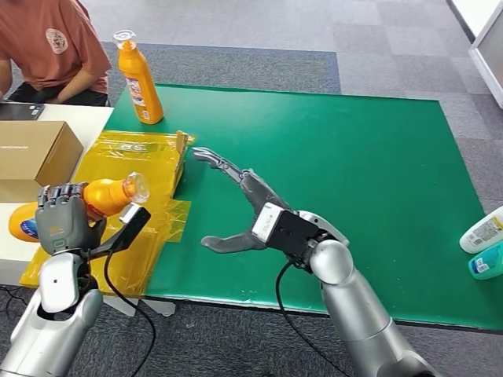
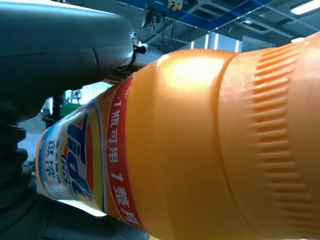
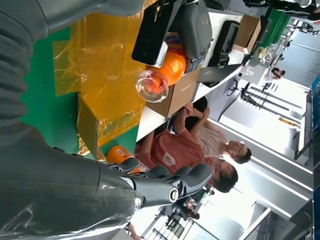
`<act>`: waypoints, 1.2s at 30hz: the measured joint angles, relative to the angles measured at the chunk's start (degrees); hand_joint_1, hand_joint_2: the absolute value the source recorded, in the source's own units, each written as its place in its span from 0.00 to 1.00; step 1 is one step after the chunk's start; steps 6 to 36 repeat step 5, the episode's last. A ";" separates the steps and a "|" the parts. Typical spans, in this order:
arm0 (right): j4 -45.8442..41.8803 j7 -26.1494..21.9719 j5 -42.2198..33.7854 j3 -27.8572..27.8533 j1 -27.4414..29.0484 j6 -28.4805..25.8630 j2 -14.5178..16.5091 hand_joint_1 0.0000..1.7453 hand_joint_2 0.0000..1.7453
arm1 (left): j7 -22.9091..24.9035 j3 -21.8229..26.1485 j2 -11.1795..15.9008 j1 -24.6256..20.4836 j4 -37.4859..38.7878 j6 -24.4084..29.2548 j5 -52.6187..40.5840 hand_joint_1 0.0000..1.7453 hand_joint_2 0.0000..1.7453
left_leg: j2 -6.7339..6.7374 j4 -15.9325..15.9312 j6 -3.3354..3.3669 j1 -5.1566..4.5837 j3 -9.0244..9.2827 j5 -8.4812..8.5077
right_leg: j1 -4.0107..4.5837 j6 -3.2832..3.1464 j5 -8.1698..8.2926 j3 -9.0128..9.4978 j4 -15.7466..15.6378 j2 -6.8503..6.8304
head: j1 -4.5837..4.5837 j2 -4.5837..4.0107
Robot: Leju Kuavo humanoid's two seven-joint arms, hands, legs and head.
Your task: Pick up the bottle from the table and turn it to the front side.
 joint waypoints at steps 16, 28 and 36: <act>0.00 0.00 -0.04 0.03 -0.01 0.00 0.00 0.00 1.00 | 0.21 -0.24 0.70 -0.13 2.00 0.04 -0.25 1.00 1.00 | 0.00 0.00 0.00 0.01 -0.01 0.00 | 0.00 0.00 0.00 0.00 0.00 0.00 | 0.01 0.00; 0.00 0.00 -0.04 0.03 -0.01 0.00 0.00 0.00 1.00 | 0.21 -0.24 0.70 -0.13 2.00 0.04 -0.25 1.00 1.00 | 0.00 0.00 0.00 0.01 -0.01 0.00 | 0.00 0.00 0.00 0.00 0.00 0.00 | 0.01 0.00; 0.00 0.00 -0.04 0.03 -0.01 0.00 0.00 0.00 1.00 | 0.21 -0.24 0.70 -0.13 2.00 0.04 -0.25 1.00 1.00 | 0.00 0.00 0.00 0.01 -0.01 0.00 | 0.00 0.00 0.00 0.00 0.00 0.00 | 0.01 0.00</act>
